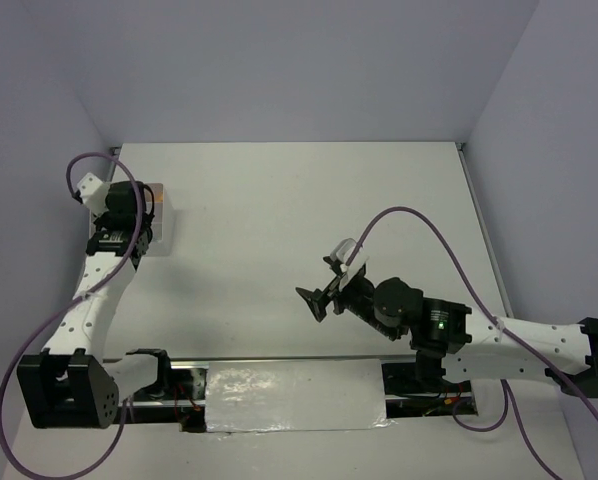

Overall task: Sort the stationery into containers
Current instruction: Place the stationery in the storage box, then reset both arms

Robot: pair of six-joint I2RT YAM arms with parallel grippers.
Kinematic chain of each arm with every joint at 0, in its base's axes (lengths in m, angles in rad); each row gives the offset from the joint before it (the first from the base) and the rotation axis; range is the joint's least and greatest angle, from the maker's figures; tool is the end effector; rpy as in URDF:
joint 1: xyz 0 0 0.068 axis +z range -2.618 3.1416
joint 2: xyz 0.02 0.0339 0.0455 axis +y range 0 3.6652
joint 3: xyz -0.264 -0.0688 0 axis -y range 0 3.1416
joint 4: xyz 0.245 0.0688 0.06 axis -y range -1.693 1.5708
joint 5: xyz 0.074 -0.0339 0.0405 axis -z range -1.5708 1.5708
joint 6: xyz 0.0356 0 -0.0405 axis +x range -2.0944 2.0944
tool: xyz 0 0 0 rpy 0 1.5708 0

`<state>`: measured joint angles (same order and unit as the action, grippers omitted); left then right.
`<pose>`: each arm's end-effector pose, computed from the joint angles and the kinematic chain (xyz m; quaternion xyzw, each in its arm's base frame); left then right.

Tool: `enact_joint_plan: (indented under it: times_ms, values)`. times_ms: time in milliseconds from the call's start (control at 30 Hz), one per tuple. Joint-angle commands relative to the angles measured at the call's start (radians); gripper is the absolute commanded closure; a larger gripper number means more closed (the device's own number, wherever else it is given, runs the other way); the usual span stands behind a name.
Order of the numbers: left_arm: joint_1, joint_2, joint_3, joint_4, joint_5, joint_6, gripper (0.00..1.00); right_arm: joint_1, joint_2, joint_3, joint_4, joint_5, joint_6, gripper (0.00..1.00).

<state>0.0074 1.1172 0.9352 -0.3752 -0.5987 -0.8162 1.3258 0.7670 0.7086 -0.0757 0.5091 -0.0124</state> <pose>0.2437 0.0219 0.3108 -0.4656 0.7083 0.0545 0.5278 0.0610 0.1725 0.3283 -0.3220 0.6743 0.2387 0.6202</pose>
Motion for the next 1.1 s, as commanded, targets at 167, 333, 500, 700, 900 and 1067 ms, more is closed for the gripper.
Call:
enact_joint_plan:
  times_ms: [167, 333, 500, 700, 900, 1067]
  values:
    - [0.075, 0.073, 0.005, 0.159, -0.079, -0.08, 1.0, -0.002, -0.008, -0.011, 0.039, -0.021, 0.006, 0.1]
    - [0.075, 0.139, 0.014, 0.179, -0.078, -0.09, 1.0, -0.002, 0.006, -0.008, 0.04, -0.015, 0.002, 0.1]
    - [0.075, 0.159, -0.019, 0.22, -0.081, -0.113, 0.95, 0.0, 0.008, -0.009, 0.044, -0.014, -0.001, 0.1]
    - [0.075, 0.17, -0.068, 0.254, -0.079, -0.13, 0.71, -0.002, 0.006, -0.012, 0.04, -0.014, 0.002, 0.1]
    - [0.075, 0.193, -0.091, 0.251, -0.061, -0.149, 0.41, 0.0, -0.008, -0.014, 0.039, -0.007, 0.002, 0.1]
    - [0.075, 0.106, -0.101, 0.223, -0.04, -0.166, 0.01, 0.0, -0.018, -0.011, 0.031, -0.001, 0.005, 0.1]
